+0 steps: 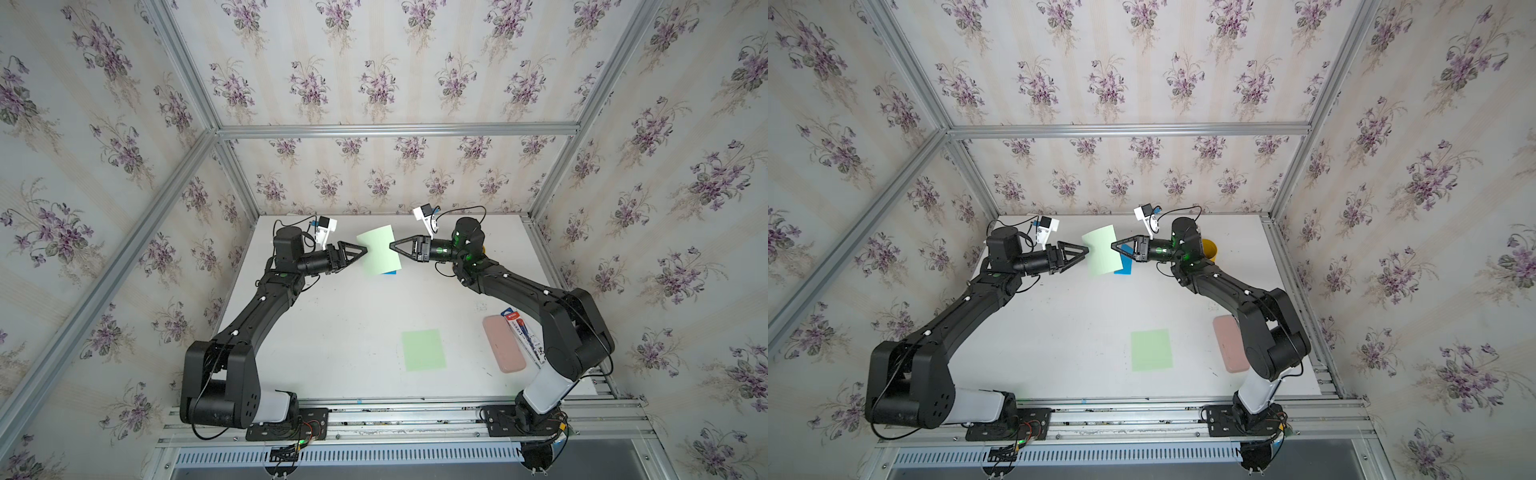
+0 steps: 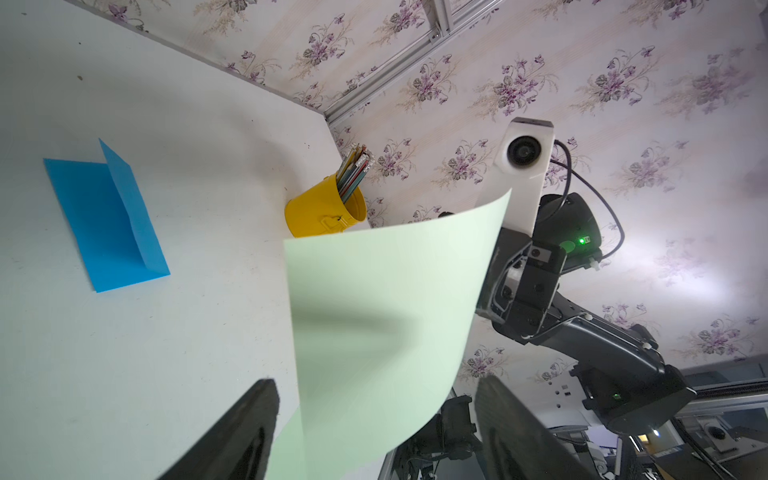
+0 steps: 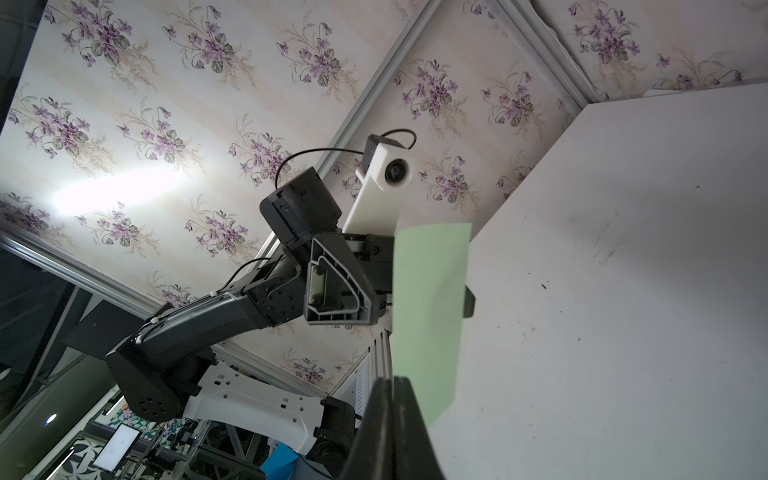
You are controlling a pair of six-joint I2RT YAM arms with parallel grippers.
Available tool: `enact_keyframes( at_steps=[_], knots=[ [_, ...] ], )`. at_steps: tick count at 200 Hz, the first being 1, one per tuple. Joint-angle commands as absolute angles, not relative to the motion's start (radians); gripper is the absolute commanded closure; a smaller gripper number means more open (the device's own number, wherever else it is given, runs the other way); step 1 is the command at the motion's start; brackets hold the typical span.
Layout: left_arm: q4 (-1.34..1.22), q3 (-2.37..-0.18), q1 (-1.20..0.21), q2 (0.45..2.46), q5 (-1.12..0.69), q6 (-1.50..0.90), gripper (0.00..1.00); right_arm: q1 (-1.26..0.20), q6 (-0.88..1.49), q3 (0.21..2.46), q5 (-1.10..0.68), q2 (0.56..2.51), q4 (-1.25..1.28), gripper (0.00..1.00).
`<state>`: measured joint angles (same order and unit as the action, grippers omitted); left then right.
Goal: Fold the square paper along the opposite sides
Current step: Pick up the paper from the center of the board.
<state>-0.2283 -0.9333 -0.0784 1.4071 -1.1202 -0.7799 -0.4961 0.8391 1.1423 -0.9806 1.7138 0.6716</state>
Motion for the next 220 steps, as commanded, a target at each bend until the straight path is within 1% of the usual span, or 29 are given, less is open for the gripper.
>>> enact_keyframes(
  at_steps=[1, 19, 28, 47, 62, 65, 68, 75, 84, 114, 134, 145, 149, 160, 202, 220],
  knots=[
    [-0.365, -0.914, -0.077, 1.407, -1.17, -0.83, 0.22, -0.494, 0.871, 1.153, -0.986, 1.721, 0.715, 1.0],
    [-0.372, -0.906, -0.078, 1.408, -1.171, -0.827, 0.23, -0.494, 0.882, 1.157, -0.987, 1.721, 0.727, 1.0],
    [-0.382, -0.904, -0.077, 1.408, -1.172, -0.831, 0.25, -0.494, 0.88, 1.158, -0.985, 1.721, 0.723, 1.0],
    [-0.414, -0.899, -0.077, 1.408, -1.175, -0.847, 0.34, -0.494, 0.861, 1.162, -0.975, 1.728, 0.695, 1.0],
    [-0.415, -0.894, -0.078, 1.404, -1.172, -0.844, 0.43, -0.493, 0.849, 1.162, -0.965, 1.733, 0.677, 1.0],
    [-0.415, -0.894, -0.077, 1.403, -1.171, -0.844, 0.44, -0.492, 0.847, 1.161, -0.964, 1.733, 0.674, 1.0],
    [-0.414, -0.893, -0.077, 1.402, -1.171, -0.842, 0.48, -0.491, 0.845, 1.161, -0.963, 1.733, 0.671, 1.0],
    [-0.409, -0.893, -0.077, 1.4, -1.173, -0.837, 0.53, -0.487, 0.845, 1.158, -0.962, 1.735, 0.671, 1.0],
    [-0.396, -0.895, -0.078, 1.401, -1.173, -0.827, 0.56, -0.482, 0.845, 1.155, -0.963, 1.736, 0.671, 1.0],
    [-0.354, -0.893, -0.077, 1.405, -1.164, -0.794, 0.55, -0.474, 0.848, 1.156, -0.965, 1.724, 0.669, 1.0],
    [-0.315, -0.897, -0.075, 1.407, -1.138, -0.766, 0.46, -0.474, 0.855, 1.16, -0.969, 1.714, 0.672, 1.0],
    [-0.307, -0.903, -0.075, 1.407, -1.129, -0.765, 0.46, -0.475, 0.87, 1.16, -0.972, 1.71, 0.686, 1.0],
    [-0.306, -0.905, -0.075, 1.43, -1.126, -0.767, 0.41, -0.475, 0.876, 1.16, -0.975, 1.708, 0.691, 1.0],
    [-0.313, -0.909, -0.075, 1.447, -1.122, -0.776, 0.36, -0.476, 0.894, 1.158, -0.977, 1.706, 0.714, 1.0],
    [-0.426, -0.894, -0.078, 1.462, -1.135, -0.85, 0.32, -0.479, 0.958, 1.148, -0.985, 1.722, 0.793, 1.0],
    [-0.448, -0.889, -0.078, 1.462, -1.141, -0.862, 0.32, -0.479, 0.959, 1.145, -0.981, 1.734, 0.797, 1.0]
  ],
)
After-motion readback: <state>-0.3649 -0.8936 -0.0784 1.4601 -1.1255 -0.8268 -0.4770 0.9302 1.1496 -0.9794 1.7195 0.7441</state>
